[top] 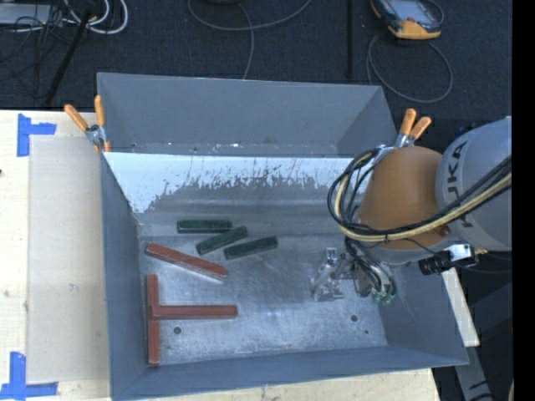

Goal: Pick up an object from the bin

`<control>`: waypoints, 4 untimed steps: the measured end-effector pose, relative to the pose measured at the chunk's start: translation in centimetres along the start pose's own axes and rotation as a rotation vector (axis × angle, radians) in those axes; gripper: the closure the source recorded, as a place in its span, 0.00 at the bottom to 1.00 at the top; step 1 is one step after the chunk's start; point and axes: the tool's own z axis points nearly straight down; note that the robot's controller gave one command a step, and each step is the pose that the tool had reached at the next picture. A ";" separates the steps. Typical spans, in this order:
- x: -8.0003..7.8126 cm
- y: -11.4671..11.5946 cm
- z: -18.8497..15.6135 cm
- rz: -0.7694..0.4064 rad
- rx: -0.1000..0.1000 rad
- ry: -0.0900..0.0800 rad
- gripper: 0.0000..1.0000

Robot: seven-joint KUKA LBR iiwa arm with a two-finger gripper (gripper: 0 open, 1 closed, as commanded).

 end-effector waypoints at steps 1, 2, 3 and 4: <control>0.0 0.0 0.0 -0.001 0.001 0.000 0.00; 0.0 0.0 0.0 -0.001 0.001 0.000 0.00; -3.1 5.0 -1.0 -0.028 0.002 0.000 0.00; -4.4 6.6 4.9 0.006 -0.003 -0.018 1.00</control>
Offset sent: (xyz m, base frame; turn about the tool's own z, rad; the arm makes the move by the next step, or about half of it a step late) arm 0.0000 0.0000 0.0000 0.0000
